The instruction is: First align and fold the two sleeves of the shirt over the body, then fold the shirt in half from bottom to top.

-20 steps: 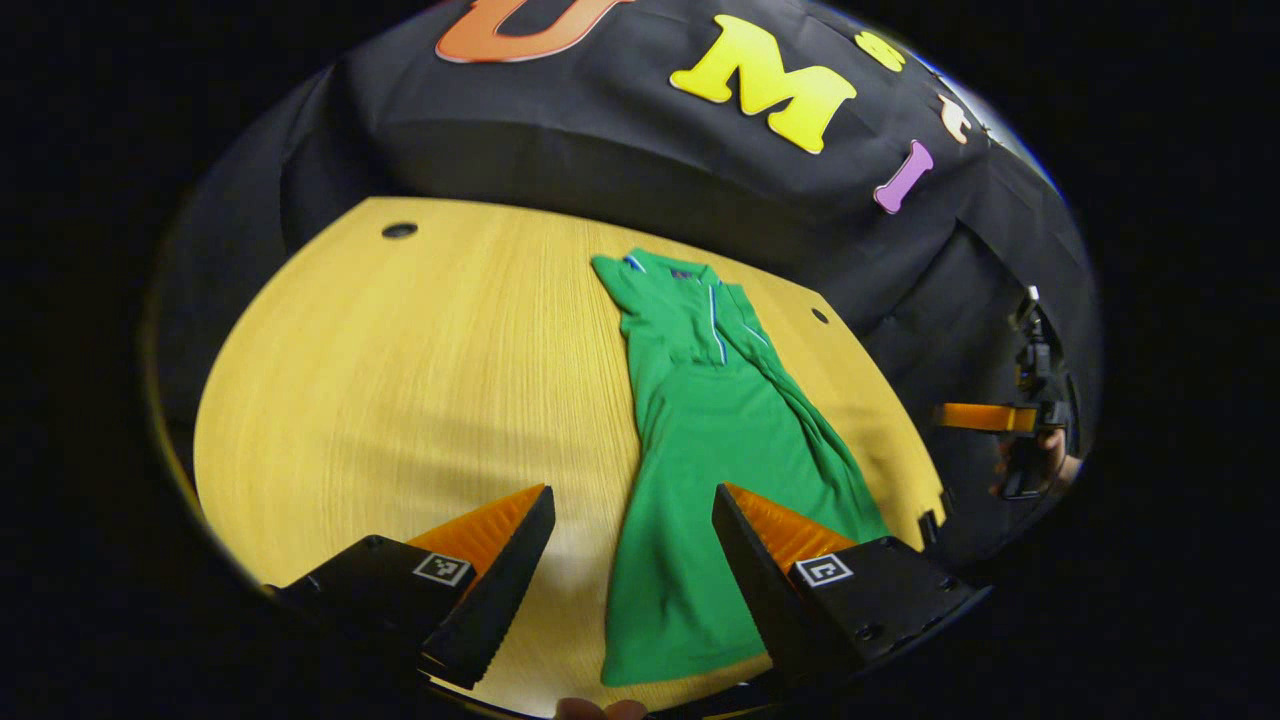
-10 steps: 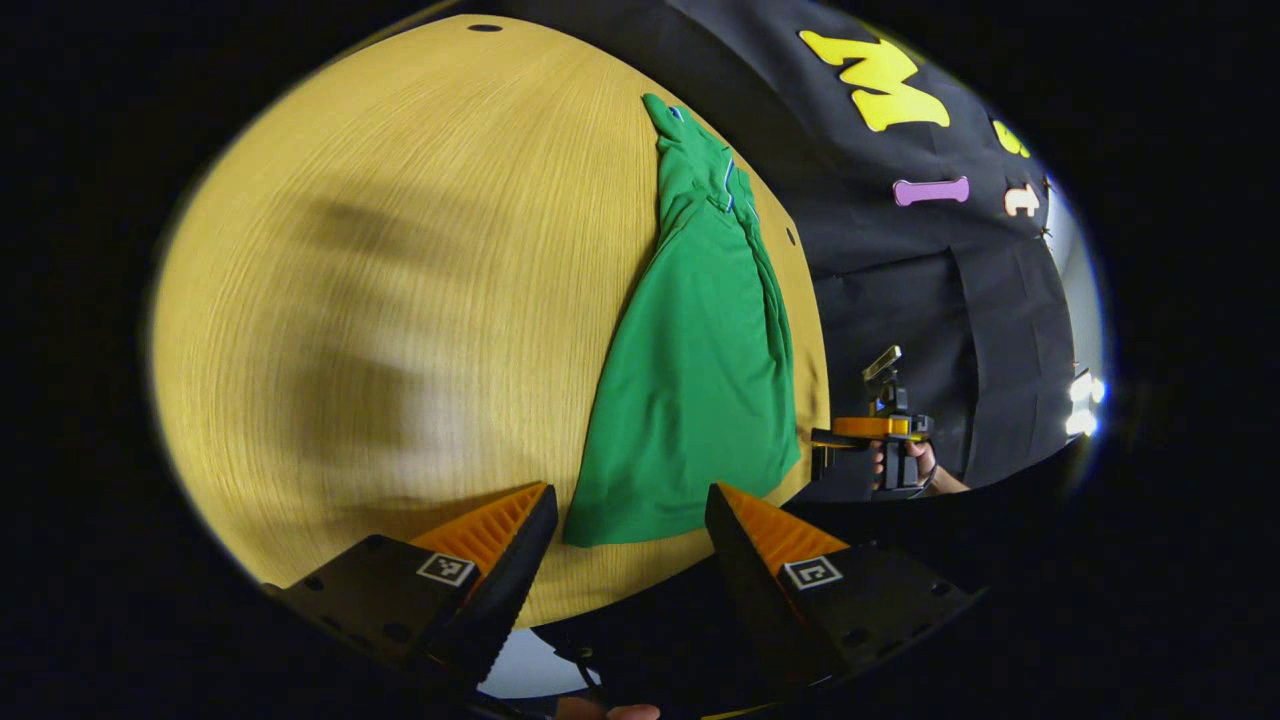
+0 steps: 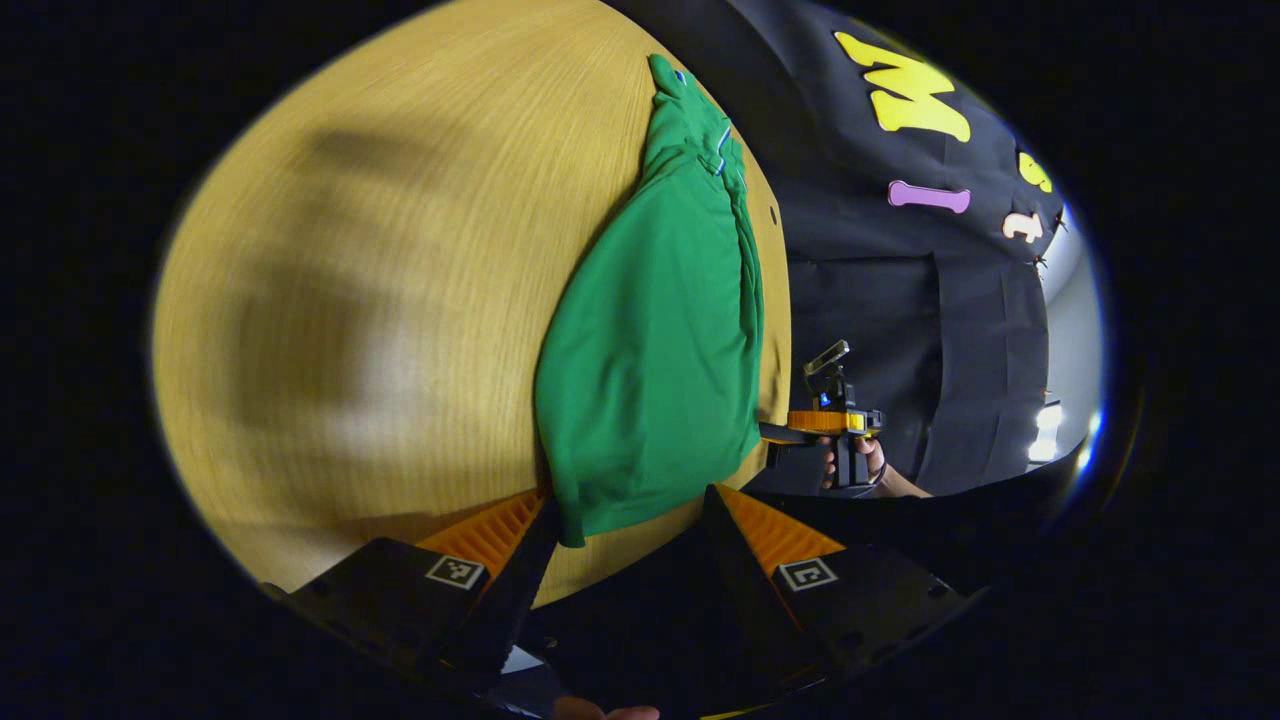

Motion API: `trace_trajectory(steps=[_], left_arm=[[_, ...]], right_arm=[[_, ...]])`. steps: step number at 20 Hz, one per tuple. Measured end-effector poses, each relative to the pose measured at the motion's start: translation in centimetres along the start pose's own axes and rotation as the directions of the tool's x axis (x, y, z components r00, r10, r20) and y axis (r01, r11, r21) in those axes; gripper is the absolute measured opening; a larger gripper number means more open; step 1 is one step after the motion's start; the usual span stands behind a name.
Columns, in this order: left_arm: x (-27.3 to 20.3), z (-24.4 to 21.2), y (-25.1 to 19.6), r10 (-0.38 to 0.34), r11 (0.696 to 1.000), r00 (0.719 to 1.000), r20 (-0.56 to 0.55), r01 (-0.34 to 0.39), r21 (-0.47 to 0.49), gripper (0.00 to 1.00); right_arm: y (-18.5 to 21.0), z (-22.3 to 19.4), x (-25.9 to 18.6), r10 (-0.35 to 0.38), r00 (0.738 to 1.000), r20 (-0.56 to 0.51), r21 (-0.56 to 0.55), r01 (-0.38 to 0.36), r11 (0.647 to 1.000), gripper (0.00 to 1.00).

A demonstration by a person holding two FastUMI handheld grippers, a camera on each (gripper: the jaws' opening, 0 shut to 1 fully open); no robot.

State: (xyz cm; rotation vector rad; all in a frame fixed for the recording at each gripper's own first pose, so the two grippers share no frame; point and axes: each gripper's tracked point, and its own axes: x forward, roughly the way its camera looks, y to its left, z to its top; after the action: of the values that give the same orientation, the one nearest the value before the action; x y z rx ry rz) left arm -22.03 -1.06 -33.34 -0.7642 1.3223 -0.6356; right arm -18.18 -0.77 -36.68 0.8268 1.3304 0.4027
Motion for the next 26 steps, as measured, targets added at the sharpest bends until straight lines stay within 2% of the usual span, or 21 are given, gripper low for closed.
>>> trace_trajectory(steps=[3, 4, 5, 6, 7, 8, 9, 10, 11, 12, 14, 16, 18, 19, 20, 21, 22, 23, 24, 25, 26], left_arm=[[1.5, 0.5, -1.2, -0.032, 0.999, 0.999, -0.012, 0.032, -0.003, 0.91], [1.9, 0.6, -1.5, -0.042, 0.999, 0.999, -0.012, 0.042, -0.011, 0.91], [2.3, 0.7, -1.8, -0.052, 0.999, 0.999, -0.013, 0.052, -0.012, 0.91], [2.6, 0.9, -2.0, -0.064, 0.998, 0.998, -0.013, 0.064, -0.013, 0.9], [3.1, 1.2, -2.4, -0.075, 0.997, 0.997, -0.012, 0.075, -0.02, 0.9], [3.4, 1.5, -2.6, -0.078, 0.997, 0.997, -0.011, 0.077, -0.027, 0.89], [4.0, 1.6, -2.3, -0.056, 0.998, 0.998, -0.013, 0.055, -0.027, 0.88], [4.3, 1.6, -2.3, -0.049, 0.998, 0.999, -0.012, 0.049, -0.034, 0.84], [4.5, 2.1, -2.6, -0.05, 0.998, 0.999, -0.01, 0.05, -0.042, 0.69], [4.5, 2.2, -2.6, -0.049, 0.998, 0.999, -0.005, 0.049, -0.05, 0.66], [5.1, 2.4, -2.5, -0.047, 0.996, 0.999, 0.006, 0.047, -0.077, 0.59], [5.9, 3.2, -2.7, -0.063, 0.989, 0.997, 0.035, 0.068, -0.133, 0.4], [6.8, 3.7, -2.5, -0.073, 0.978, 0.996, 0.057, 0.083, -0.193, 0.33], [7.1, 3.7, -2.6, -0.074, 0.974, 0.995, 0.066, 0.086, -0.211, 0.27], [7.3, 3.7, -2.6, -0.066, 0.971, 0.995, 0.074, 0.081, -0.224, 0.24], [7.2, 3.9, -2.7, -0.06, 0.968, 0.995, 0.082, 0.078, -0.238, 0.14], [7.1, 3.9, -2.8, -0.057, 0.966, 0.994, 0.091, 0.077, -0.246, 0.1], [7.0, 3.7, -2.9, -0.042, 0.967, 0.995, 0.092, 0.063, -0.248, 0.08], [7.0, 3.4, -2.9, -0.027, 0.967, 0.996, 0.086, 0.048, -0.251, 0.08], [6.5, 3.2, -3.2, -0.038, 0.966, 0.996, 0.085, 0.058, -0.251, 0.07], [5.9, 3.3, -3.8, -0.048, 0.967, 0.994, 0.099, 0.071, -0.246, 0.06]], right_arm=[[1.1, -0.5, 0.7, 0.027, 1.0, -0.009, 0.006, -0.027, 1.0, 0.95], [1.6, -0.5, 1.0, 0.034, 0.999, -0.01, 0.006, -0.033, 0.999, 0.92], [2.0, -0.8, 1.6, 0.036, 0.999, -0.011, -0.006, -0.036, 0.999, 0.95], [2.5, -0.9, 2.1, 0.039, 0.999, -0.013, -0.019, -0.039, 0.999, 0.91], [3.0, -0.9, 2.7, 0.044, 0.999, -0.016, -0.024, -0.045, 0.999, 0.95], [3.2, -0.9, 3.3, 0.04, 0.999, -0.018, -0.026, -0.04, 0.999, 0.91], [3.3, -1.2, 3.8, 0.037, 0.999, -0.02, -0.027, -0.037, 0.999, 0.91], [3.4, -1.2, 4.1, 0.037, 0.999, -0.019, -0.028, -0.038, 0.999, 0.83], [3.4, -1.2, 4.5, 0.031, 0.999, -0.02, -0.026, -0.032, 0.999, 0.75], [3.5, -1.2, 4.7, 0.032, 0.999, -0.02, -0.022, -0.033, 0.999, 0.64], [3.8, -1.1, 5.1, 0.046, 0.999, -0.018, -0.004, -0.046, 0.999, 0.57], [4.3, -1.1, 5.4, 0.059, 0.998, -0.018, 0.013, -0.059, 0.998, 0.53], [4.5, -1.3, 6.0, 0.056, 0.998, -0.019, 0.013, -0.056, 0.998, 0.53], [3.8, -1.0, 6.6, 0.018, 1.0, -0.012, 0.003, -0.018, 1.0, 0.53], [3.9, -1.1, 7.2, 0.034, 0.999, -0.009, 0.011, -0.033, 0.999, 0.18], [4.3, -0.9, 7.0, 0.046, 0.999, -0.012, 0.028, -0.046, 0.999, 0.09], [4.6, -0.9, 7.0, 0.061, 0.998, -0.011, 0.043, -0.06, 0.997, 0.12], [4.4, -1.0, 7.8, 0.045, 0.999, -0.002, 0.048, -0.045, 0.998, 0.12], [4.4, -1.0, 8.6, 0.054, 0.998, 0.014, 0.071, -0.054, 0.996, 0.09], [4.6, -0.3, 6.7, 0.071, 0.997, 0.016, 0.096, -0.072, 0.993, 0.04], [4.8, -0.1, 6.1, 0.091, 0.996, 0.02, 0.12, -0.093, 0.988, 0.04]])
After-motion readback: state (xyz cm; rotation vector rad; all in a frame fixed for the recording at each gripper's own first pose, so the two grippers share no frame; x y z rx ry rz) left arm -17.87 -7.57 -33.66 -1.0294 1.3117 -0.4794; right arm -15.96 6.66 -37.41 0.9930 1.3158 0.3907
